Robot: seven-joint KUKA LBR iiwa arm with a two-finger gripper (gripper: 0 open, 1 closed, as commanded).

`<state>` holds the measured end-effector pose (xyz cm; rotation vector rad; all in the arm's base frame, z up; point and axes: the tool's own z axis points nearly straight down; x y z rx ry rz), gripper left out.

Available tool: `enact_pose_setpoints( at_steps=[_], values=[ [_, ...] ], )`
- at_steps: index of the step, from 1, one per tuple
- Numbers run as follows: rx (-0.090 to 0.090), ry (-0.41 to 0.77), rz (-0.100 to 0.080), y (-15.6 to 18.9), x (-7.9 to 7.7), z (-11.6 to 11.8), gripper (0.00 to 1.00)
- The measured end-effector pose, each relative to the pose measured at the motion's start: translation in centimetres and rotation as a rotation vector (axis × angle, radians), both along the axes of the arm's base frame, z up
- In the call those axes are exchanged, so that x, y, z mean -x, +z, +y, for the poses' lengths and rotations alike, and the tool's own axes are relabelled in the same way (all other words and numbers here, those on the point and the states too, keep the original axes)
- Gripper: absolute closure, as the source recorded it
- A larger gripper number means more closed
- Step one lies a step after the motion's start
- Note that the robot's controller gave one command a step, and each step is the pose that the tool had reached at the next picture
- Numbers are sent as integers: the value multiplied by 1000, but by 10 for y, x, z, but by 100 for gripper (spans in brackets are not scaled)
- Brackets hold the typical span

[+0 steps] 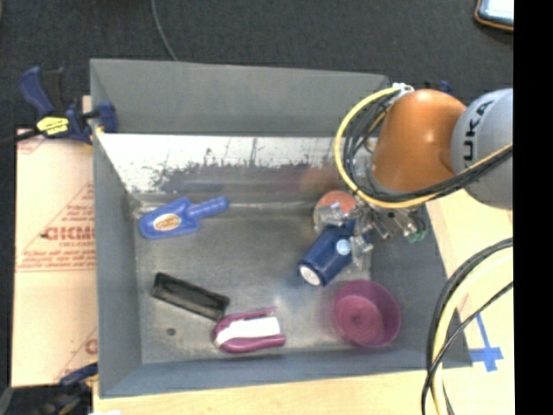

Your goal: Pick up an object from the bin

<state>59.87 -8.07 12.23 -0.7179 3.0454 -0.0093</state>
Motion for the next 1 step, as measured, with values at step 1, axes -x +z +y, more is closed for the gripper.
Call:
enact_pose_setpoints(
  at_steps=[1],
  values=[
    [1,-1,-6,22,-1,-1,100]
  ],
)
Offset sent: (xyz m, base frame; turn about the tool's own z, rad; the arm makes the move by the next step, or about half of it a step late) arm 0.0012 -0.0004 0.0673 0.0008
